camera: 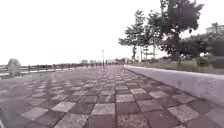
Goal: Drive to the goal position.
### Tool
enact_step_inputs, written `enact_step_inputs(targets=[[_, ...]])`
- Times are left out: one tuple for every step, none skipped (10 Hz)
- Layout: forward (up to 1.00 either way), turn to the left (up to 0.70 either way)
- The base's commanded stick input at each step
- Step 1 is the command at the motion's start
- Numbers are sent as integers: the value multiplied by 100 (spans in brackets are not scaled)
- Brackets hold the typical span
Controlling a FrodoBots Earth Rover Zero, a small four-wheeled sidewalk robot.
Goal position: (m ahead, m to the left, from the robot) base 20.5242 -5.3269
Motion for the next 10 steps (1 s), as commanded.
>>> enact_step_inputs(targets=[[100,0],[100,0],[100,0],[100,0],[100,0],[100,0],[100,0],[100,0],[100,0],[100,0]])
